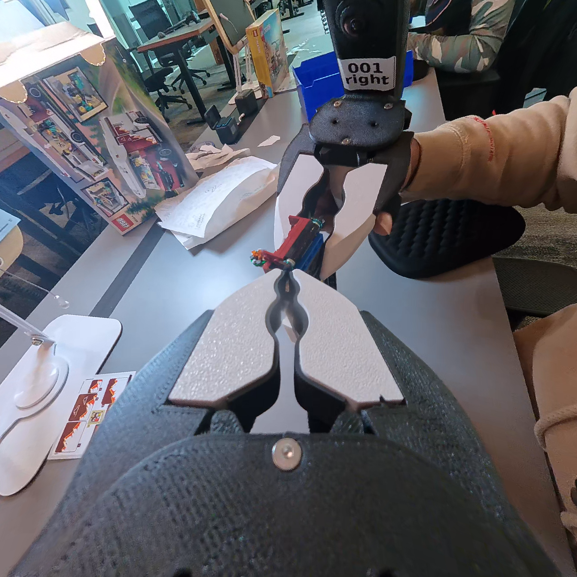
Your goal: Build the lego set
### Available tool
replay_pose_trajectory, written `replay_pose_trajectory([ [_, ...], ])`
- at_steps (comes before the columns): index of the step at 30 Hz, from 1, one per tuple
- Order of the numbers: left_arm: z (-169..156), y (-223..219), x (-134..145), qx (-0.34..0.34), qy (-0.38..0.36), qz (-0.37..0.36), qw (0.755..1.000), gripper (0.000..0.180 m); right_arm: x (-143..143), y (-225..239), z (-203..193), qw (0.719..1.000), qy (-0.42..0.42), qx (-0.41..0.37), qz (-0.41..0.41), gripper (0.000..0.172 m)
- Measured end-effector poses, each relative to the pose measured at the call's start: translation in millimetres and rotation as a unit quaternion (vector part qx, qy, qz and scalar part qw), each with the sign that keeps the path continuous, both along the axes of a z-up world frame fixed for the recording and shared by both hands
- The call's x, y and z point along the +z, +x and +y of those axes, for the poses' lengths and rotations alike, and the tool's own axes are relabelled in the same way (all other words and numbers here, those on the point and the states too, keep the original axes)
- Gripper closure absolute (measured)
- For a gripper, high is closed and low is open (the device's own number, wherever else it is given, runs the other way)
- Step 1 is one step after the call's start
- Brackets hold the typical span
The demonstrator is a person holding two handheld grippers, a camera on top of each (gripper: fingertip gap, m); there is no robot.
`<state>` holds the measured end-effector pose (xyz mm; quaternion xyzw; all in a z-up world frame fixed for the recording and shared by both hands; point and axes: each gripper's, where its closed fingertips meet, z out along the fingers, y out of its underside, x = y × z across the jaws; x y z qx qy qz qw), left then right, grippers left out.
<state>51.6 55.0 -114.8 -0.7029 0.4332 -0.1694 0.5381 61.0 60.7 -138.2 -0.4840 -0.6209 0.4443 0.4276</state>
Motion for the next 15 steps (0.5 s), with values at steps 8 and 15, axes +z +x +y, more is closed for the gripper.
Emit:
replay_pose_trajectory([
  [8,2.3,-1.5,-0.5,0.0,0.007,0.021,1.0,0.179,-0.8,-2.0,1.4,1.0,-0.003,-0.006,-0.013,0.145],
  [15,2.8,-3.5,-0.5,-0.002,0.029,0.076,0.997,0.179,-2.2,-4.3,-0.4,0.999,0.001,-0.006,-0.033,0.146],
])
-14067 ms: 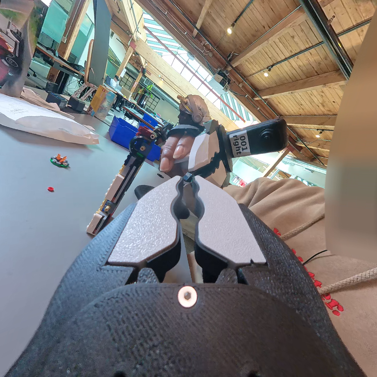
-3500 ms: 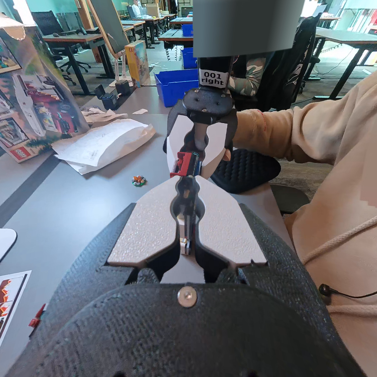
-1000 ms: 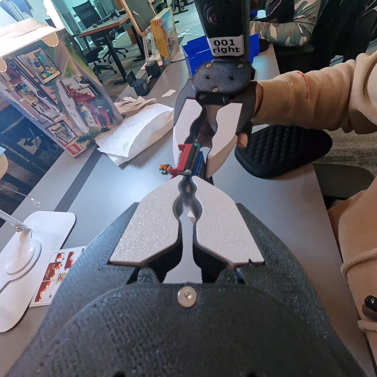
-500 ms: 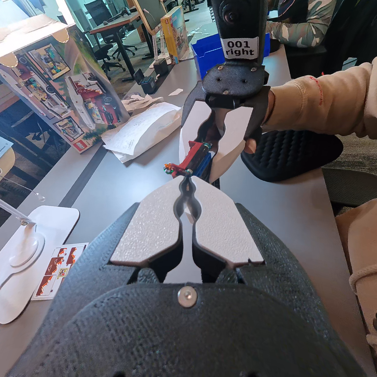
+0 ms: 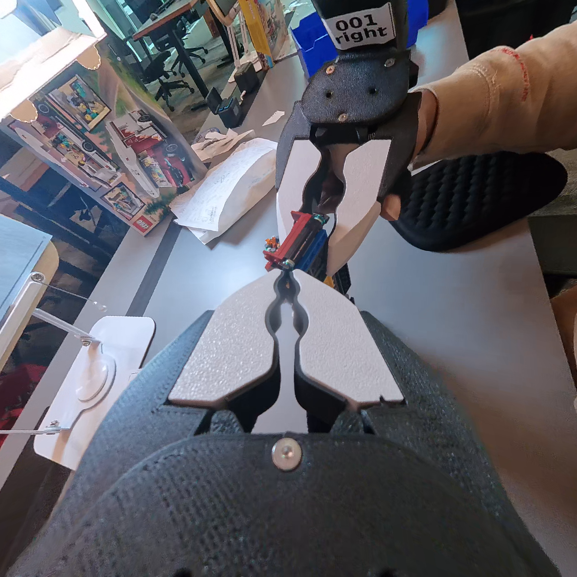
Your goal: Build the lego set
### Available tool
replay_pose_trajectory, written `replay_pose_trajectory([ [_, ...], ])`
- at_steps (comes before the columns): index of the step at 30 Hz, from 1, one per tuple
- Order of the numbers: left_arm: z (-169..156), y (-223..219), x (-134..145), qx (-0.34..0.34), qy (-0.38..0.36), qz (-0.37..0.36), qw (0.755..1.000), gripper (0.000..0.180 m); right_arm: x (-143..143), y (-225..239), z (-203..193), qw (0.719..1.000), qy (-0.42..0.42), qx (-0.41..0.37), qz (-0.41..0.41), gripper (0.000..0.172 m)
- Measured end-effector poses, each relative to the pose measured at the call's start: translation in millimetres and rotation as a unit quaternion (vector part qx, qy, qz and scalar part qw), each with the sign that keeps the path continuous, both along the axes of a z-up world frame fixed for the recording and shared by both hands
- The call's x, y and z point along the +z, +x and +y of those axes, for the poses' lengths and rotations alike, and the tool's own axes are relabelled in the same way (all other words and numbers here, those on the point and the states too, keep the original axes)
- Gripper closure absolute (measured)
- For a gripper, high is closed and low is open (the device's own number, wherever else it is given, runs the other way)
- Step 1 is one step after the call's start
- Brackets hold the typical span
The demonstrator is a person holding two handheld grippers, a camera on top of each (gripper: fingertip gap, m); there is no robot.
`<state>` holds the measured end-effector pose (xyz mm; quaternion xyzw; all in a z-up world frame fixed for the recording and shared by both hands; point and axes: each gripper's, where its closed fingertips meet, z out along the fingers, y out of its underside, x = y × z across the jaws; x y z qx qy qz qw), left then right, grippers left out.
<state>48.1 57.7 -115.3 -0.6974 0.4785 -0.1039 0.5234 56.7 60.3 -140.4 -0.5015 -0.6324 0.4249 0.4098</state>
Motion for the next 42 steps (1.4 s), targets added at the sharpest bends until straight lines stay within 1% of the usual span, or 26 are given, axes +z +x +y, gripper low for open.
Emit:
replay_pose_trajectory([
  [3,2.7,-1.9,0.9,0.004,0.018,0.025,1.0,0.179,-0.6,-2.6,2.3,1.0,0.013,-0.011,-0.005,0.147],
  [5,2.5,0.2,1.4,-0.003,0.017,0.032,0.999,0.179,-3.3,-2.7,6.7,0.998,0.054,-0.024,-0.014,0.147],
  [9,4.8,0.3,2.8,-0.007,0.017,0.024,1.0,0.179,-1.4,-2.3,6.9,1.0,0.021,-0.019,-0.009,0.148],
  [17,5.0,-0.8,1.6,-0.014,0.046,0.052,0.998,0.179,-2.3,-2.3,7.5,0.999,0.033,-0.023,-0.023,0.147],
  [19,4.4,-2.4,1.0,-0.022,0.034,0.033,0.999,0.179,-2.4,-3.3,7.4,0.999,0.033,-0.023,-0.026,0.147],
  [20,3.3,-2.4,2.1,-0.026,0.021,0.009,0.999,0.178,-2.1,-3.9,8.1,0.999,0.028,-0.024,-0.024,0.147],
  [22,2.6,-3.4,5.4,-0.027,0.006,-0.028,0.999,0.172,-2.0,-4.0,8.1,0.999,0.022,-0.02,-0.024,0.147],
  [25,3.6,-6.0,4.3,-0.027,0.018,-0.028,0.999,0.17,-2.2,-4.4,7.6,0.999,0.02,-0.014,-0.029,0.147],
  [32,4.5,-4.8,2.9,-0.035,0.008,-0.032,0.999,0.174,-2.0,-7.5,4.1,0.999,0.003,0.006,-0.033,0.147],
  [37,2.2,-3.3,3.0,-0.056,-0.023,-0.041,0.997,0.174,-2.1,-6.2,2.2,0.999,0.004,0.023,-0.034,0.147],
  [42,7.5,-3.2,3.6,-0.058,-0.07,-0.048,0.995,0.175,-1.7,-6.2,6.5,0.999,-0.006,0.023,-0.034,0.147],
])
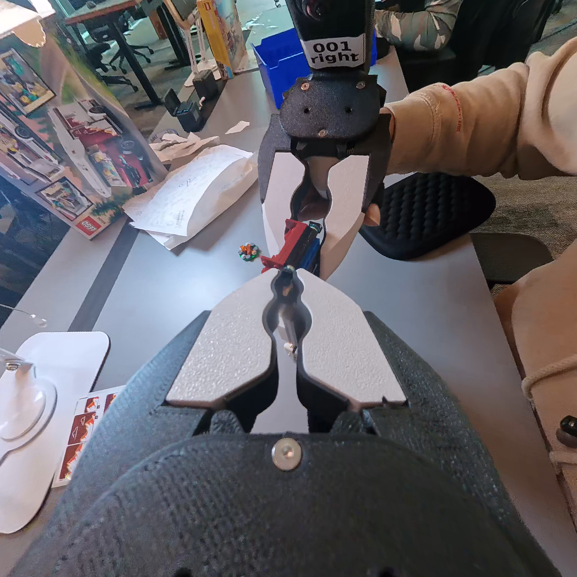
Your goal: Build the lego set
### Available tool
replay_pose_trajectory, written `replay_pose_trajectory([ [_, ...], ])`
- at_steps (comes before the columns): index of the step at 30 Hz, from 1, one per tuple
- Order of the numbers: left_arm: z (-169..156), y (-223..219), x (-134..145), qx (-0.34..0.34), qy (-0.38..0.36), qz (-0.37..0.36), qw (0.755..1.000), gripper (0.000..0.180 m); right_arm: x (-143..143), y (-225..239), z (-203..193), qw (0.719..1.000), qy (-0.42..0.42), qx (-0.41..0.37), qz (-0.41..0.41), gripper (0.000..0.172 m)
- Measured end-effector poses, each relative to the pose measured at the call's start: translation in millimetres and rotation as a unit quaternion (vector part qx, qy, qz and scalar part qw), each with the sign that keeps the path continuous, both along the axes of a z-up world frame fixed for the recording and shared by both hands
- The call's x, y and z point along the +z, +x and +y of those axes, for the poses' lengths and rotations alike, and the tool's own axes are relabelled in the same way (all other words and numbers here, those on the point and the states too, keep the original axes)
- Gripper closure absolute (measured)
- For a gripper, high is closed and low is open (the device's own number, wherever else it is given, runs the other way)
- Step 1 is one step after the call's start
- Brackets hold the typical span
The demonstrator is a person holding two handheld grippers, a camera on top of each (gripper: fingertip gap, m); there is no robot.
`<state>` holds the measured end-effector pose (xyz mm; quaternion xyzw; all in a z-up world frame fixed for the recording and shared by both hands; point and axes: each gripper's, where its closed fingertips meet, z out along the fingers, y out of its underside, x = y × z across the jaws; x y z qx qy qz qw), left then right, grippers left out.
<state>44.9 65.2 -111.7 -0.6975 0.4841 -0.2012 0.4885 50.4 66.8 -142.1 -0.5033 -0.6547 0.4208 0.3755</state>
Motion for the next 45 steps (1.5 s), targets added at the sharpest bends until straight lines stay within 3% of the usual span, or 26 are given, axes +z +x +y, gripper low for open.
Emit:
replay_pose_trajectory([
  [14,4.6,0.3,1.5,0.006,0.011,-0.006,1.0,0.174,0.2,0.1,4.2,1.0,-0.005,-0.025,0.003,0.147],
  [21,-3.7,-17.0,3.7,0.038,0.007,-0.074,0.997,0.154,-0.5,0.0,5.0,0.998,0.015,-0.068,-0.003,0.147],
  [27,-16.7,-21.3,-15.6,0.048,-0.011,-0.086,0.995,0.146,-2.4,-8.7,-4.5,0.994,0.053,-0.095,-0.006,0.147],
  [37,-38.9,-24.8,-34.7,0.055,-0.025,-0.105,0.993,0.137,-15.7,-34.3,-33.9,0.971,0.197,-0.131,-0.029,0.147],
  [45,-42.2,-45.1,-41.0,0.102,-0.019,-0.115,0.988,0.136,-20.1,-51.4,-41.3,0.963,0.221,-0.15,-0.034,0.147],
])
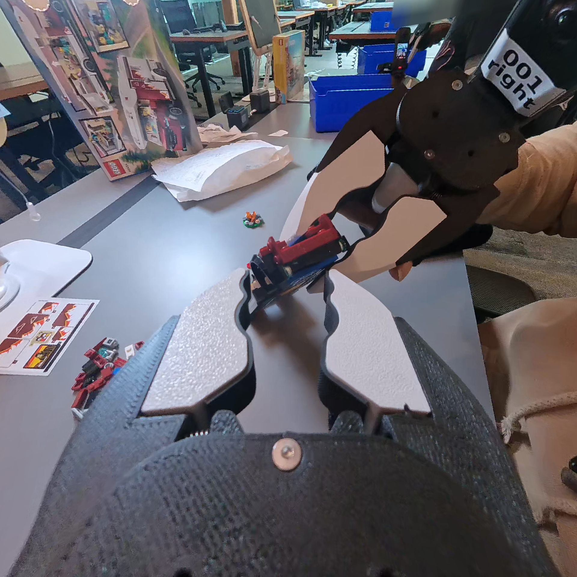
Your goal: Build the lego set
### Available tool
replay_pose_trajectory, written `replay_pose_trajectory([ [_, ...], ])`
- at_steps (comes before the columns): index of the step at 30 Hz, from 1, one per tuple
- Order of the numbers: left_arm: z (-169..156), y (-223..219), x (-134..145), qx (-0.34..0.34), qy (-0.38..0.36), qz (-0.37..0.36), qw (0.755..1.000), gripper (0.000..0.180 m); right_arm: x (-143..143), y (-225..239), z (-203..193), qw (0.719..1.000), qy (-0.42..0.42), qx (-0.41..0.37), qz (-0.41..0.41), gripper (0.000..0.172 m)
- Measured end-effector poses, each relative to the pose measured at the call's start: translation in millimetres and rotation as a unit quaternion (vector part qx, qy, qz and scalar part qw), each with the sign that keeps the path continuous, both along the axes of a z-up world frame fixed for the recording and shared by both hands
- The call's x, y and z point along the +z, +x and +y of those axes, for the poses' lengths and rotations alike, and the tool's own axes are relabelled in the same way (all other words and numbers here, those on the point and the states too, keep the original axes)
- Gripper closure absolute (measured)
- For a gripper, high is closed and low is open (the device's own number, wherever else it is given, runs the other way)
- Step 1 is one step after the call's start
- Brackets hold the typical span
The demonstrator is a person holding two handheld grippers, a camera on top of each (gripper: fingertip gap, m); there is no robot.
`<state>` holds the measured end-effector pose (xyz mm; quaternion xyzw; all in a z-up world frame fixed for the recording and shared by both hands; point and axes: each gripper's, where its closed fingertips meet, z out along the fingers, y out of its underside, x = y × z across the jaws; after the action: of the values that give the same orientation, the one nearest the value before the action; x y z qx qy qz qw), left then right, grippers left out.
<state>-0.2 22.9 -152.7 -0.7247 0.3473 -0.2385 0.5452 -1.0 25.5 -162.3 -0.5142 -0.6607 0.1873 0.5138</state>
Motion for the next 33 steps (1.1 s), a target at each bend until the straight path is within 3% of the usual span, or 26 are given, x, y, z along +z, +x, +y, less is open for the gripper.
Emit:
replay_pose_trajectory([
  [9,-4.7,-8.8,-7.2,-0.007,-0.021,-0.048,0.999,0.128,-4.7,-10.9,-3.4,0.999,0.032,-0.002,-0.002,0.147],
  [13,-6.8,-10.6,-7.9,-0.027,-0.011,-0.071,0.997,0.146,-7.0,-15.3,-4.6,0.999,0.043,0.002,0.001,0.147],
  [18,-6.1,-14.3,-9.7,-0.03,-0.003,-0.073,0.997,0.147,-7.7,-19.4,-4.6,0.999,0.049,0.008,0.003,0.147],
  [25,-7.7,-12.9,-6.1,-0.041,-0.009,-0.096,0.994,0.117,-10.4,-22.8,-2.4,0.998,0.065,0.009,0.001,0.147],
  [33,-4.7,-13.2,-13.9,-0.03,-0.006,-0.081,0.996,0.118,-15.5,-28.3,-5.0,0.996,0.086,0.01,-0.004,0.147],
])
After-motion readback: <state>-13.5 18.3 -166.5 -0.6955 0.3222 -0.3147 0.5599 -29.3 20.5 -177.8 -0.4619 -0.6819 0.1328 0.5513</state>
